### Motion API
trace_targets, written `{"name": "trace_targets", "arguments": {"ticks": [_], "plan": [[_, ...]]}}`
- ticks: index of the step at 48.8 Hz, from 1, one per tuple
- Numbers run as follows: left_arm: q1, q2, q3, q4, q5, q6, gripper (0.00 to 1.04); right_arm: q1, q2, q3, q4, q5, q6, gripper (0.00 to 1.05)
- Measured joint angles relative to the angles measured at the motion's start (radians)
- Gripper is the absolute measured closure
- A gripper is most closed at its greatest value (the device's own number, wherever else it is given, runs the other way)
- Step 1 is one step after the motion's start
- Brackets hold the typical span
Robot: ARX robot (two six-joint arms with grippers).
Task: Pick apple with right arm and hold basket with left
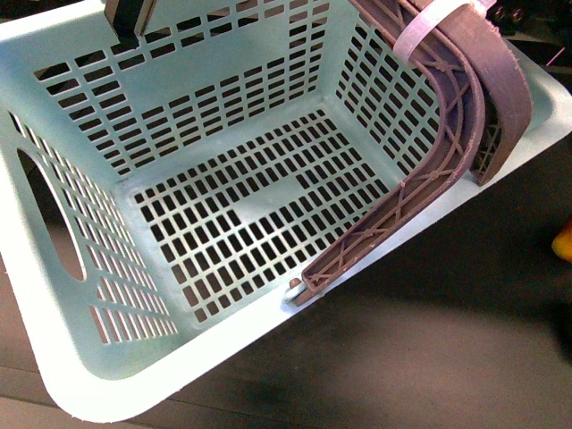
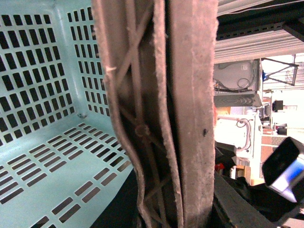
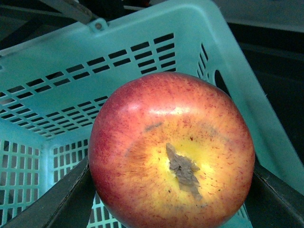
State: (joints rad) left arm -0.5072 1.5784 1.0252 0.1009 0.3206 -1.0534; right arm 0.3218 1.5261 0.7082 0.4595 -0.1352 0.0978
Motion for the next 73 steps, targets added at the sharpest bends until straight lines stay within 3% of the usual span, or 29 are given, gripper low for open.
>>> {"name": "trace_targets", "arguments": {"ticks": [8,19,33,39,46,60,63,73], "plan": [[0.0,0.0,-0.001,0.0,-0.002,-0.007,0.85,-0.011,0.035,0.003,0.026,0.023,0.017,0.08],[-0.001,0.0,-0.004,0.0,-0.002,-0.005,0.86,-0.065,-0.05,0.001,0.016,0.042,0.03,0.09],[0.0,0.0,-0.006,0.0,-0.005,-0.013,0.86,-0.267,-0.308,-0.048,-0.131,0.067,-0.006,0.09],[0.0,0.0,-0.006,0.0,0.001,-0.014,0.86,-0.3,-0.351,-0.059,-0.149,0.076,-0.016,0.09],[0.001,0.0,-0.006,0.0,0.0,-0.017,0.86,-0.32,-0.387,-0.245,0.198,0.136,-0.072,0.36],[0.003,0.0,-0.006,0.0,0.001,-0.013,0.86,-0.32,-0.573,-0.476,0.252,0.135,-0.091,0.97],[0.003,0.0,-0.006,0.0,0.002,-0.02,0.86,-0.32,-0.599,-0.497,0.251,0.135,-0.097,1.03],[0.002,0.0,-0.006,0.0,0.0,-0.017,0.86,-0.32,-0.689,-0.563,0.222,0.135,-0.095,1.03]]}}
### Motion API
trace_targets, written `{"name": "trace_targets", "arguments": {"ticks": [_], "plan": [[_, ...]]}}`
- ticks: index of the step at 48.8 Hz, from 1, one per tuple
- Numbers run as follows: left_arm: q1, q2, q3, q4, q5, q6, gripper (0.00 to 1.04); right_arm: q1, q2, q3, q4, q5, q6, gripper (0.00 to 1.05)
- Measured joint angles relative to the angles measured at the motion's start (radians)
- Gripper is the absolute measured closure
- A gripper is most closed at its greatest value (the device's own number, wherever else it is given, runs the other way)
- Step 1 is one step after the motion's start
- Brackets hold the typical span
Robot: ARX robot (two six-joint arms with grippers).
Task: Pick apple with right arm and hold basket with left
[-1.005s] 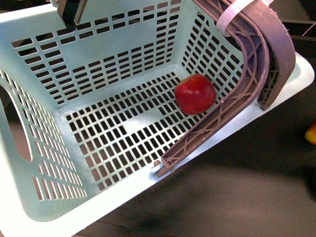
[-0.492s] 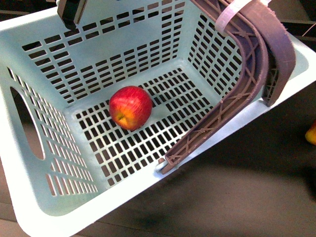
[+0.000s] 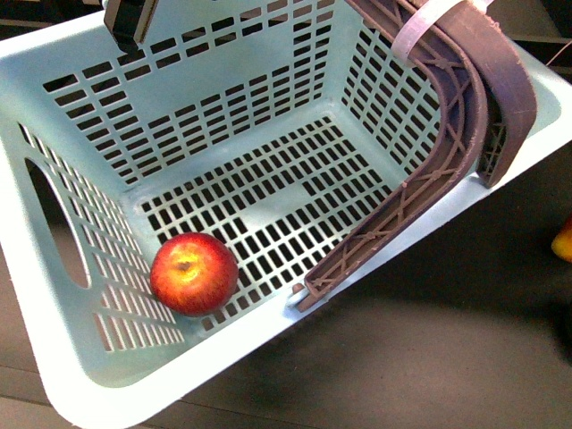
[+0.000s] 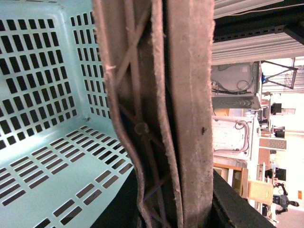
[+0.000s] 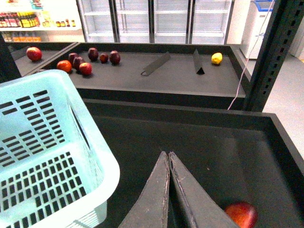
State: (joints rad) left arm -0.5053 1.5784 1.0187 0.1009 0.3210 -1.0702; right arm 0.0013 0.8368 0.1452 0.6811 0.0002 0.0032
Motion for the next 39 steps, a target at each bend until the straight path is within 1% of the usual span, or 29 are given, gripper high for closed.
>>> {"name": "trace_targets", "arguments": {"ticks": [11,23,30,39], "plan": [[0.0,0.0,0.0,0.0,-0.006,0.003,0.86,0.0,-0.099,-0.049,-0.049,0.0,0.0,1.03],[0.0,0.0,0.0,0.0,0.0,0.003,0.86,0.0,-0.258,-0.098,-0.159,0.0,0.0,1.03],[0.0,0.0,0.0,0.0,-0.003,0.003,0.86,0.0,-0.287,-0.128,-0.143,0.002,0.0,1.03],[0.0,0.0,0.0,0.0,-0.002,0.003,0.86,0.0,-0.397,-0.128,-0.244,0.0,0.0,1.03]]}}
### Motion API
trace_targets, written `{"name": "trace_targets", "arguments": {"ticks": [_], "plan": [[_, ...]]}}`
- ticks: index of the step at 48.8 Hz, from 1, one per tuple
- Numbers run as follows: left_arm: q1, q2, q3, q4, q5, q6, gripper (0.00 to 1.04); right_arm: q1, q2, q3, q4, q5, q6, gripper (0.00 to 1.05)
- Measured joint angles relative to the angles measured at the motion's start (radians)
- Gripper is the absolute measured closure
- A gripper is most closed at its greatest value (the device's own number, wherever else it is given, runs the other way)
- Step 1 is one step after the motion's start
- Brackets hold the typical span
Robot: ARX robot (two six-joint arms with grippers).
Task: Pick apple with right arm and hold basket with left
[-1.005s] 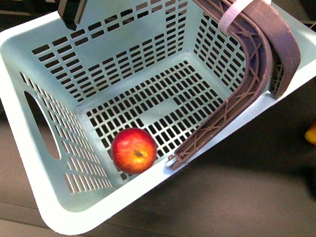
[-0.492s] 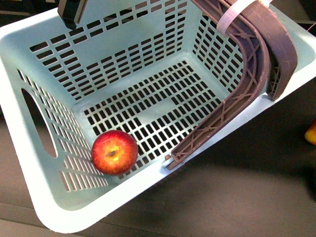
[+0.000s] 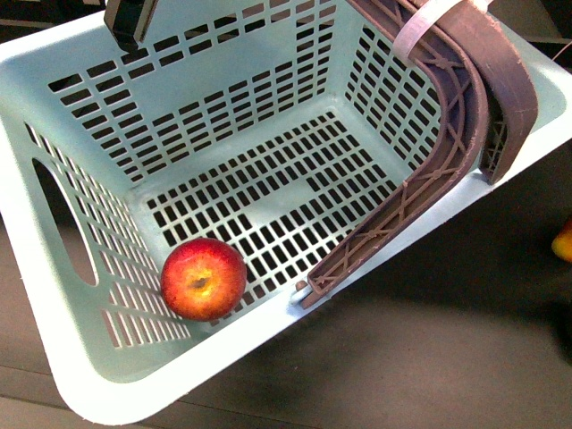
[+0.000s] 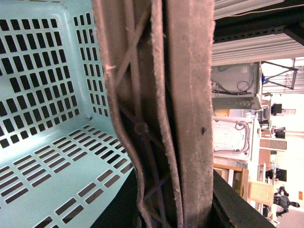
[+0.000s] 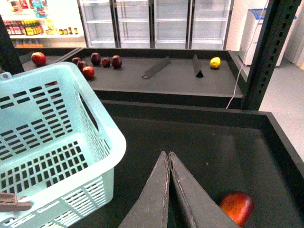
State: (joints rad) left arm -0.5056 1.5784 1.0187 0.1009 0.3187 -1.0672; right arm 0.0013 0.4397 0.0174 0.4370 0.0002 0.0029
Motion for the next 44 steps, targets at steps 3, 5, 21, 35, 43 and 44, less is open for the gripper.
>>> {"name": "trace_targets", "arguments": {"ticks": [3,5,21,35,43,44], "plan": [[0.0,0.0,0.0,0.0,0.002,0.0,0.86,0.0,-0.025,0.0,-0.024,0.0,0.0,1.03],[0.0,0.0,0.0,0.0,0.002,0.0,0.86,0.0,-0.037,0.0,-0.036,0.0,0.0,1.03],[0.0,0.0,0.0,0.0,0.0,0.0,0.86,0.0,-0.178,0.0,-0.175,0.0,0.0,1.03],[0.0,0.0,0.0,0.0,0.002,0.0,0.86,0.0,-0.243,0.0,-0.24,0.0,0.0,1.03],[0.0,0.0,0.0,0.0,0.002,0.0,0.86,0.0,-0.312,0.0,-0.326,0.001,0.0,1.03],[0.0,0.0,0.0,0.0,0.002,0.0,0.86,0.0,-0.326,0.0,-0.347,-0.001,0.0,1.03]]}}
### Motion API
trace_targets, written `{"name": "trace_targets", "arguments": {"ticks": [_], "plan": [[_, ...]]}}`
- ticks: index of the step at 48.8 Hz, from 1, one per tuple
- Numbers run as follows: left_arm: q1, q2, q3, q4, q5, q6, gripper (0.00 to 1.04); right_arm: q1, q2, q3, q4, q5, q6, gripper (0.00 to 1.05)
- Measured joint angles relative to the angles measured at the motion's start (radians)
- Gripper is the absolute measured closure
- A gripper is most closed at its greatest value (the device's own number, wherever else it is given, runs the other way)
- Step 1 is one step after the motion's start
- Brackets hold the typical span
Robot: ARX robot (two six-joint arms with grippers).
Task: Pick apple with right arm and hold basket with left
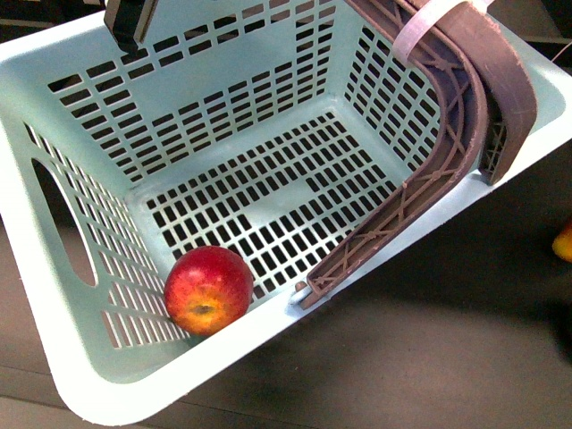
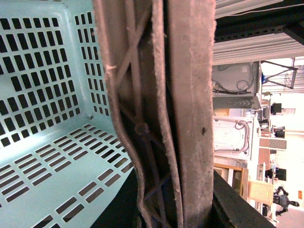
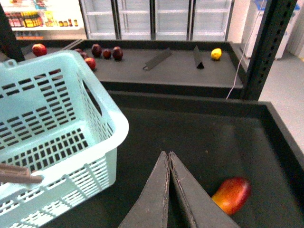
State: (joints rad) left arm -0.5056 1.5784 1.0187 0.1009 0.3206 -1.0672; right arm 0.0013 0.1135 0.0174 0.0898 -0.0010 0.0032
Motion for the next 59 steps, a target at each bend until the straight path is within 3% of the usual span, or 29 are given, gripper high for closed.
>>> {"name": "trace_targets", "arguments": {"ticks": [4,22,31,39,44,46,51,59], "plan": [[0.0,0.0,0.0,0.0,-0.001,0.0,0.86,0.0,-0.083,0.0,-0.079,0.002,0.0,1.03],[0.0,0.0,0.0,0.0,-0.002,0.001,0.86,0.0,-0.106,0.0,-0.088,0.002,0.0,1.0],[0.0,0.0,0.0,0.0,-0.002,0.001,0.86,0.0,-0.107,0.0,-0.088,0.002,-0.001,0.72],[0.0,0.0,0.0,0.0,-0.003,0.001,0.86,0.0,-0.107,0.0,-0.088,0.002,-0.001,0.38],[-0.016,0.0,0.043,-0.172,-0.205,0.139,0.86,0.0,-0.107,0.0,-0.089,0.002,-0.001,0.15],[-0.011,0.0,0.045,-0.188,-0.245,0.206,0.86,0.0,-0.107,0.0,-0.089,0.002,0.0,0.08],[0.054,0.008,0.08,-0.198,-0.277,0.284,0.86,0.0,-0.107,0.0,-0.089,0.002,0.0,0.09],[0.156,0.043,0.146,-0.194,-0.275,0.249,0.86,0.0,-0.107,0.0,-0.089,0.002,0.0,0.09]]}}
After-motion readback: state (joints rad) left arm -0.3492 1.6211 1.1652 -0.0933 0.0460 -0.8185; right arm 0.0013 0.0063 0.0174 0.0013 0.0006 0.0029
